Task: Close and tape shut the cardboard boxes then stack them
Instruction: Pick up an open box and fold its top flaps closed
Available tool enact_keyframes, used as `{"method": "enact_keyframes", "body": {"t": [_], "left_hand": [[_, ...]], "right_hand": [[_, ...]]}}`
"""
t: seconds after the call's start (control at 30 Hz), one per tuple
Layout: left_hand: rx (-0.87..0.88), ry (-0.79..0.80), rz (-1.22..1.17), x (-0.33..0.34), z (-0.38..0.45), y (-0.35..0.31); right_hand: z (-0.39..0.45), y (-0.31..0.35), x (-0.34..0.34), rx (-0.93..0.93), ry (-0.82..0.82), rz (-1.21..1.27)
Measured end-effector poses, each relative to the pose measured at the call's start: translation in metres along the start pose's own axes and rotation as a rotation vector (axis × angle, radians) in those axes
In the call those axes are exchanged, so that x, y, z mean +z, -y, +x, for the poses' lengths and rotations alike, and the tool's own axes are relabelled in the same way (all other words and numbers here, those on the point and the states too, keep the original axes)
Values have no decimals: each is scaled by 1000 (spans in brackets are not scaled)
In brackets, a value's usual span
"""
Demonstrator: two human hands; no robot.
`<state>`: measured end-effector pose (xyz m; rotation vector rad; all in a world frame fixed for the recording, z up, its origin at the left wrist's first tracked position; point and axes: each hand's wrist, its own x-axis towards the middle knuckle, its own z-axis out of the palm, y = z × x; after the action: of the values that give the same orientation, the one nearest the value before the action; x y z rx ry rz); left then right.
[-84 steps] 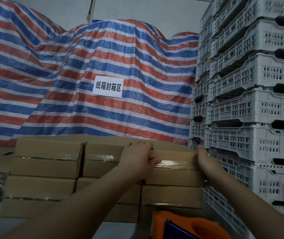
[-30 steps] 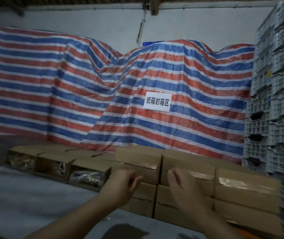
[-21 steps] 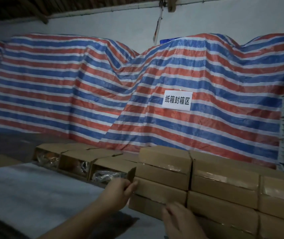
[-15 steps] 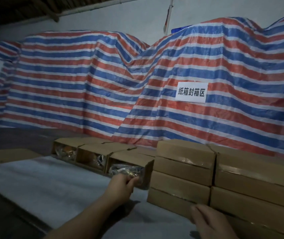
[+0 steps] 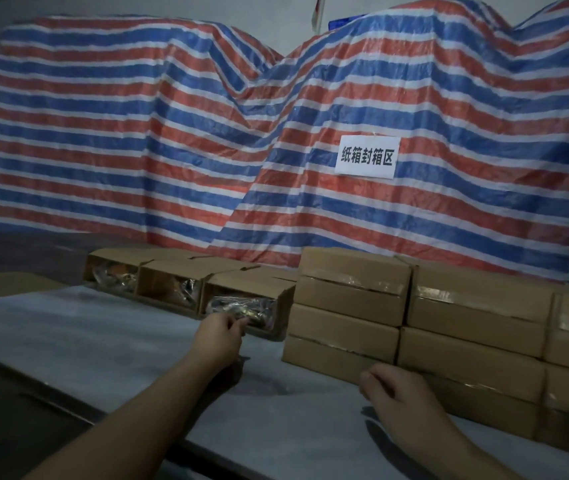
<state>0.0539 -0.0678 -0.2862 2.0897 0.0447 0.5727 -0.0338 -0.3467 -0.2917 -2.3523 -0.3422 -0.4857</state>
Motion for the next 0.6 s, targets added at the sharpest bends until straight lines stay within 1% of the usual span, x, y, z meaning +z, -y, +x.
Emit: {"method": "enact_keyframes", "body": {"t": [0.13,0.23,0.37,0.43,0.5,0.6], "left_hand": [[-9,20,-33,0,1,0],[-29,-37,-71,1,7,5],[-40,-151,-71,-3,19,11],[-57,-206,-95,-9,32,8],[-80,-247,-83,-18,50,5],[-142,-222,-53,-27,71,10]], "right_hand": [[2,14,-1,-95,-22,-13],[24,50,-1,-268,-21,-126],[77,109,8,-487,-55,-250],[105,132,17,-556,-40,-396],[133,146,33,-593,-14,-614],[168,157,64,-544,73,-823]]}}
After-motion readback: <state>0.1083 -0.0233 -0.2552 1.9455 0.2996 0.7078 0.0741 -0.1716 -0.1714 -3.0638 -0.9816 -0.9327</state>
